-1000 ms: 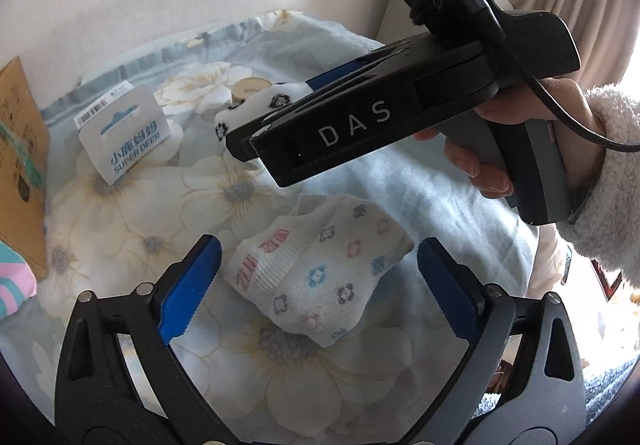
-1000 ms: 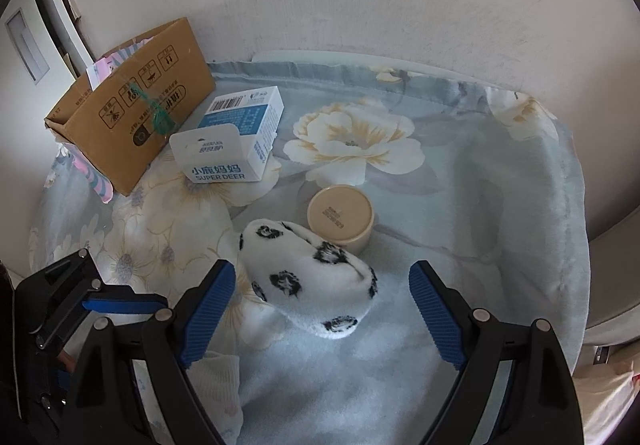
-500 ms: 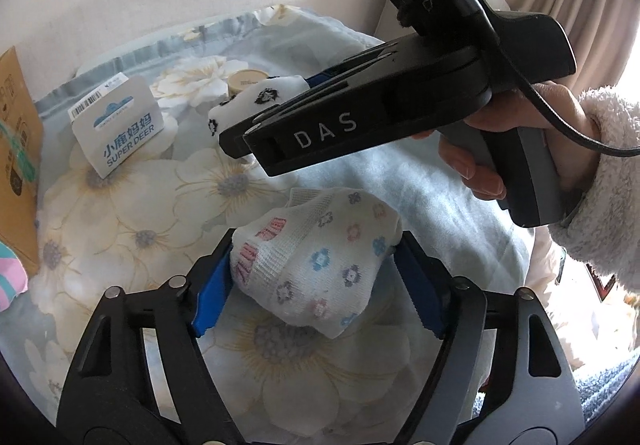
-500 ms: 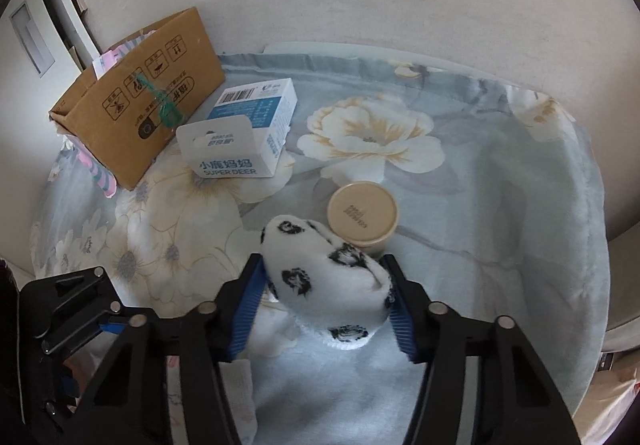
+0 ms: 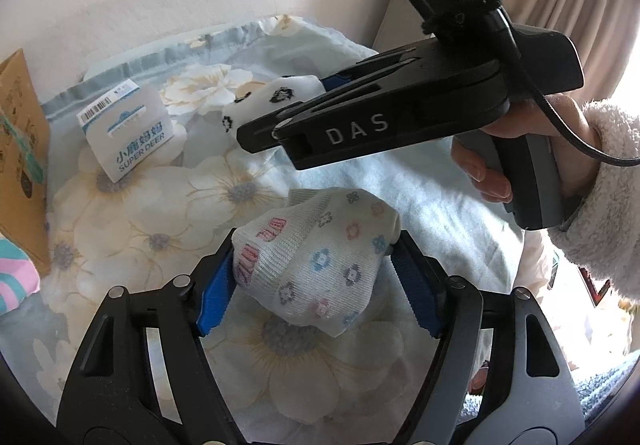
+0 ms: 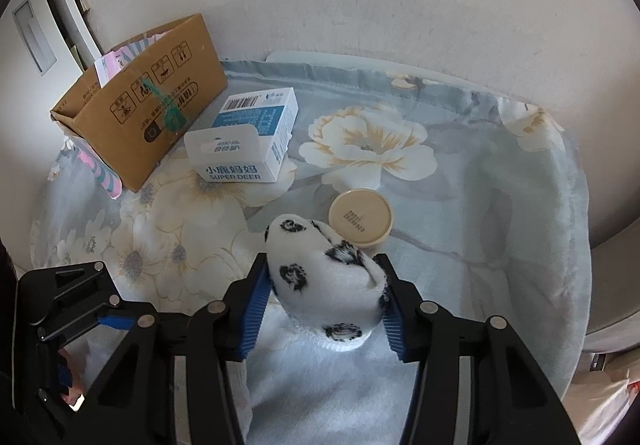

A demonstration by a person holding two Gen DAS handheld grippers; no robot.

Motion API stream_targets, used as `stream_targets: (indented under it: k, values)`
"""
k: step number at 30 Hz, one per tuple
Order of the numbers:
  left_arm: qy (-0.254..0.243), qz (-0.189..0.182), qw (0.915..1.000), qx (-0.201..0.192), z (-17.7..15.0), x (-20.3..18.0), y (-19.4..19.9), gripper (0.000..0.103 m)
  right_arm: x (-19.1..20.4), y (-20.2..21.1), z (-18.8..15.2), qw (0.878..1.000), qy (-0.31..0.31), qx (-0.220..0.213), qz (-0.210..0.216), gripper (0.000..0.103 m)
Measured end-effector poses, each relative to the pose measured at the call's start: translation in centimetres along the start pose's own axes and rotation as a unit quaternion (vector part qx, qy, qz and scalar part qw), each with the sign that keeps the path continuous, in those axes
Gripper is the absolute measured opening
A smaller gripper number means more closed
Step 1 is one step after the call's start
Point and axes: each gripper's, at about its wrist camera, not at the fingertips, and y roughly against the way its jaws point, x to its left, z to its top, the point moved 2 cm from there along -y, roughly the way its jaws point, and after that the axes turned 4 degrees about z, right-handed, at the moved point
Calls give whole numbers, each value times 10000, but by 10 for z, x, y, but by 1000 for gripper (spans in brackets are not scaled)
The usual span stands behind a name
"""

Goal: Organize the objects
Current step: 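Grasp the white diaper pack with the left gripper while the right gripper grasps the spotted plush, then carry the diaper pack and plush into the cardboard box and open both grippers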

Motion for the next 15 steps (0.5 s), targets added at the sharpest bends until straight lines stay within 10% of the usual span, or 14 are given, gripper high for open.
stream_targets:
  k: [15]
  values:
    - [181,301,9987,-357,28,20,73,71,14,60,35,9996,-112,-244,-88,47]
